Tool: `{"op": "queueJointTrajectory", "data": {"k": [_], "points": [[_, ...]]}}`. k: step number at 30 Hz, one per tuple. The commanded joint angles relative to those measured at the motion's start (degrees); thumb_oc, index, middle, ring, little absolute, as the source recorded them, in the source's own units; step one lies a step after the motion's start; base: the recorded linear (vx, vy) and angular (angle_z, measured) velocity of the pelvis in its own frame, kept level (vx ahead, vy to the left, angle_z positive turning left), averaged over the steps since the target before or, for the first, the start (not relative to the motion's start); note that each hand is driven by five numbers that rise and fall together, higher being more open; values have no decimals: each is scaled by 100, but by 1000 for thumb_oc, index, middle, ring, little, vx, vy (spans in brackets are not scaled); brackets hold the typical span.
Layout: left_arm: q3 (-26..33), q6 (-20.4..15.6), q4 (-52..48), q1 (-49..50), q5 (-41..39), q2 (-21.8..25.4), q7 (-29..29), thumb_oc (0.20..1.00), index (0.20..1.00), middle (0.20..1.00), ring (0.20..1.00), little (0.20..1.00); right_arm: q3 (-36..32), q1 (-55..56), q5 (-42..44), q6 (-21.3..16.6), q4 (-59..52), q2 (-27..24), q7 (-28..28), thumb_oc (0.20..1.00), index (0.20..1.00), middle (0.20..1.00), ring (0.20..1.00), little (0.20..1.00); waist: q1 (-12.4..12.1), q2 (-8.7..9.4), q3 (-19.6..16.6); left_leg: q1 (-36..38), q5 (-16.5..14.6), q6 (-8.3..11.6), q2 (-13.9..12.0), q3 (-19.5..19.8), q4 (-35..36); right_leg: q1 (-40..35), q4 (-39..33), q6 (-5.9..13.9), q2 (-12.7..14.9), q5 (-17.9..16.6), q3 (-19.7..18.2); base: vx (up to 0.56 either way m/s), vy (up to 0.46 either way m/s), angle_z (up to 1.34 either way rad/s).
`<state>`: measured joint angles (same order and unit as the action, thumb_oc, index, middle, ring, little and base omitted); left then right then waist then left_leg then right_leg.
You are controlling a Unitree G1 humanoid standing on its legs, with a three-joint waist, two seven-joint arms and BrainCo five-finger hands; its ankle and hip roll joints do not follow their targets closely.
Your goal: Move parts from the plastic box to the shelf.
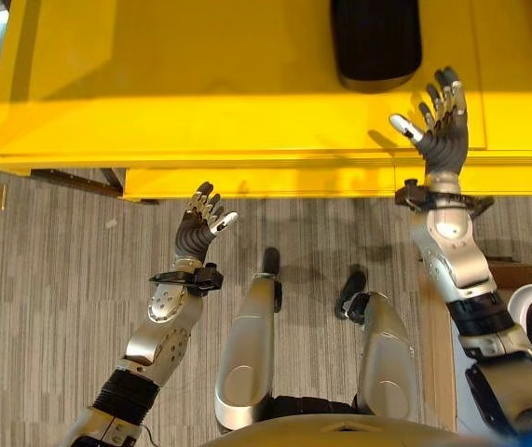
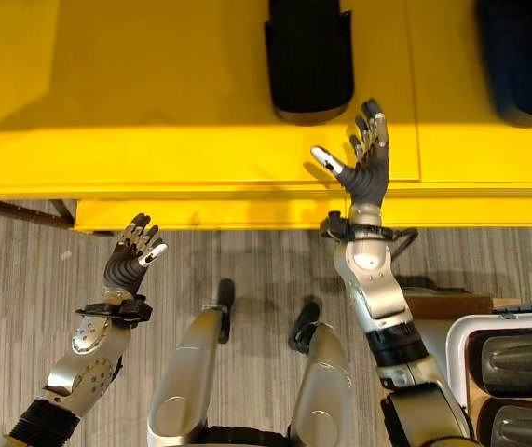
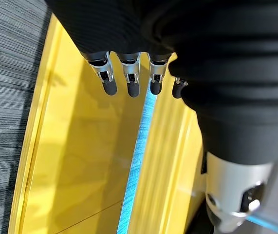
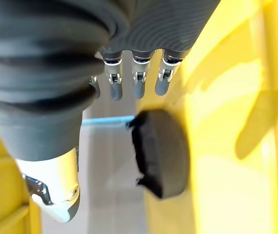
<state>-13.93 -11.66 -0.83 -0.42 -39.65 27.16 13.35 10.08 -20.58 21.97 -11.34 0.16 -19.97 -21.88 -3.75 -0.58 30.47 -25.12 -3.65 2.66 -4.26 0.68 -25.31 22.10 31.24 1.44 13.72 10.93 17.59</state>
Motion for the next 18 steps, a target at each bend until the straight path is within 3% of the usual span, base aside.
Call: {"op": "queueJointTrajectory", "data": {"k": [1, 3, 7, 13, 18], "points": [[253, -182, -351, 207, 181, -30, -248, 1000, 1000, 1000, 1000, 1000, -37, -139, -242, -371, -603, -170, 488, 1000, 1000, 1000, 1000, 1000, 103, -12, -248, 302, 892, 217, -483, 73, 959, -786, -495, 285, -361, 77, -247, 23, -20, -66], [439, -161, -296, 432, 203, -103, -361, 1000, 1000, 1000, 1000, 1000, 21, 469, 23, -370, -791, -126, 868, 1000, 1000, 1000, 1000, 1000, 226, 58, -461, 781, 1141, 252, -745, -110, 1537, -1010, -967, 297, -584, -97, -350, 37, -64, -72], [612, -116, -203, 677, 277, -225, -483, 1000, 1000, 1000, 1000, 1000, 2, 1191, 135, -297, -972, -136, 1217, 1000, 1000, 1000, 1000, 1000, 371, 116, -760, 1257, 1503, 329, -1030, -369, 2207, -1196, -1391, 274, -880, -250, -534, 3, -62, -41], [715, -59, -52, 873, 483, -473, -595, 1000, 1000, 1000, 1000, 1000, -213, 1908, 5, -224, -1102, -263, 1489, 1000, 1000, 1000, 1000, 1000, 551, 146, -1034, 1691, 1780, 401, -1354, -676, 2626, -1292, -1521, 147, -1258, -264, -789, -24, -97, -47], [765, -66, 54, 977, 592, -586, -663, 1000, 1000, 1000, 1000, 1000, -436, 2250, -157, -181, -1016, -387, 1526, 1000, 1000, 1000, 1000, 1000, 628, 84, -1125, 1810, 1875, 420, -1480, -753, 2661, -1281, -1415, 48, -1405, -195, -901, -28, -102, -23]]}}
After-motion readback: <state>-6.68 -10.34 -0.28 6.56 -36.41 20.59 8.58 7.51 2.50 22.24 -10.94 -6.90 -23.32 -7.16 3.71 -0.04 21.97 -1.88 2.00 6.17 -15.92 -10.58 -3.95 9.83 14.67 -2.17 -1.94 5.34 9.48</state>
